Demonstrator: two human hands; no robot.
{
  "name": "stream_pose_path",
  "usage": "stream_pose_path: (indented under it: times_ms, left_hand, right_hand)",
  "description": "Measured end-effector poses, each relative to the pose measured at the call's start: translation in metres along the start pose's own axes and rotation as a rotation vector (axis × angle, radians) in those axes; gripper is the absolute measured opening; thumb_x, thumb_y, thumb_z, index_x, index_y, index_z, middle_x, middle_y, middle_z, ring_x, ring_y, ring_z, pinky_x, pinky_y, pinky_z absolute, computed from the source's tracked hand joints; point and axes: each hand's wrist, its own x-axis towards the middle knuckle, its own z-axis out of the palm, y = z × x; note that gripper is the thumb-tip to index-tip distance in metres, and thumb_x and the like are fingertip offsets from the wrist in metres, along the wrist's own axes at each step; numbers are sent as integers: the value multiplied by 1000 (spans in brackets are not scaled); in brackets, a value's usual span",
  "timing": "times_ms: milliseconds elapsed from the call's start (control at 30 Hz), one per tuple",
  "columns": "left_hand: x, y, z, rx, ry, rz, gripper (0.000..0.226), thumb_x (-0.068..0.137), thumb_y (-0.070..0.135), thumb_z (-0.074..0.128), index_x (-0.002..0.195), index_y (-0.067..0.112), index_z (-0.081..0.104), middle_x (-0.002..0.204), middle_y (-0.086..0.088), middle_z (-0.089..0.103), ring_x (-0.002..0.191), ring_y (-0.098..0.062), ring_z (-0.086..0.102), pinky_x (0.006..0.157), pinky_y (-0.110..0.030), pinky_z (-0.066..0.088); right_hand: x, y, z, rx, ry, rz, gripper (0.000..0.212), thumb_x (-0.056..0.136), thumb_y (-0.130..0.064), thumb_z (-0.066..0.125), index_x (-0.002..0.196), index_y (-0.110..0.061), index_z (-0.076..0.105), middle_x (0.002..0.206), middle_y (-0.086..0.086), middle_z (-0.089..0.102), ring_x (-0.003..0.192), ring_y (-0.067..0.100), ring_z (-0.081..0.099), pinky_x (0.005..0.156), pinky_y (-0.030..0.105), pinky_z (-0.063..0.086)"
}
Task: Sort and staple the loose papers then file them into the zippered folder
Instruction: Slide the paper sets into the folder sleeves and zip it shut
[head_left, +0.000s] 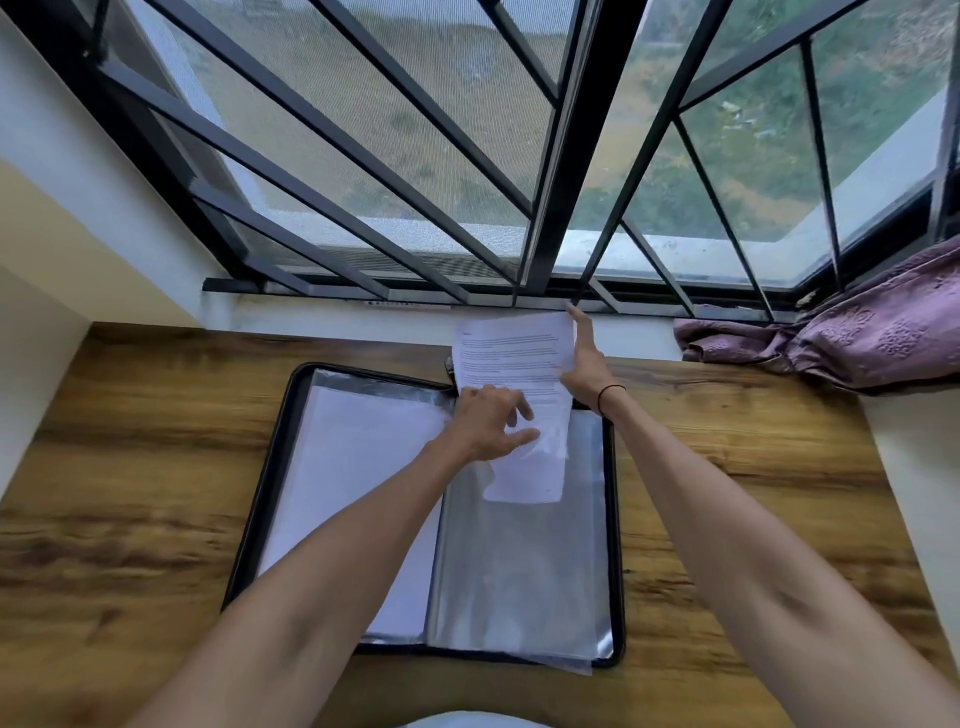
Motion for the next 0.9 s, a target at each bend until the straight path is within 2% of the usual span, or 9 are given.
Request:
stream_pose_path:
  times_ms: [100,333,433,500,567,633,733,800,900]
  left_hand:
    - [2,8,3,-50,-135,25,39,89,60,65,111,29,65,85,12,69,94,-12,64,97,-41,43]
    - [12,12,6,-102,-66,52,30,93,41,69,118,27,58,81,10,66,83,-14,60,94,-48,50]
    - [13,6,2,-3,-45,52,42,89,57,65,118,28,57,77,11,65,81,-14,62,93,-44,47]
    - [13,-4,-7,181,-74,48,48,85,71,60,102,26,60,72,9,62,79,-18,63,86,-39,46]
    - [16,-14,-19,342,-216,20,61,83,80,54,73,20,57,64,4,58,67,-21,59,69,-34,45]
    - [19,-17,-27,360,-382,-17,68,82,81,57,65,15,59,65,0,65,65,-23,63,62,-33,47]
    - [25,-12,-36,135,-575,-71,40,82,58,76,86,18,73,71,9,75,79,-15,73,84,-36,59]
    - [29,-4,-40,52,-720,-113,23,89,42,75,96,20,72,72,8,77,77,-10,76,100,-36,54]
    - [33,7,-42,56,-716,-103,21,97,39,66,100,18,67,73,2,78,72,-11,76,101,-37,52]
  right_hand:
    - [-3,-2,-2,-9,9,0,100,84,11,46,153,-52,10,66,5,46,54,21,45,52,35,41]
    - [-5,-6,-13,-166,-98,-13,86,76,7,48,147,-37,27,70,7,49,54,23,46,49,35,40]
    - [-4,-7,-20,-141,-68,16,79,79,5,47,145,-33,30,78,9,54,58,24,49,49,33,40]
    - [-3,-8,-22,-146,-45,14,76,80,5,47,146,-29,31,81,8,54,61,24,51,50,32,40]
    - [-2,-9,-21,-159,-14,-4,76,80,6,48,147,-27,33,81,8,55,65,26,53,54,36,42]
    - [-2,-11,-17,-173,-4,-38,77,79,7,49,148,-25,33,80,10,56,65,28,53,54,38,42]
    - [1,-16,-11,-205,28,-73,80,78,9,49,148,-28,32,76,12,57,60,30,53,48,37,40]
    - [3,-20,-11,-216,50,-94,77,79,6,51,146,-28,33,78,13,59,66,32,56,53,38,40]
    - [6,-22,-14,-248,99,-135,76,80,3,54,147,-27,32,82,9,58,72,33,56,60,38,38]
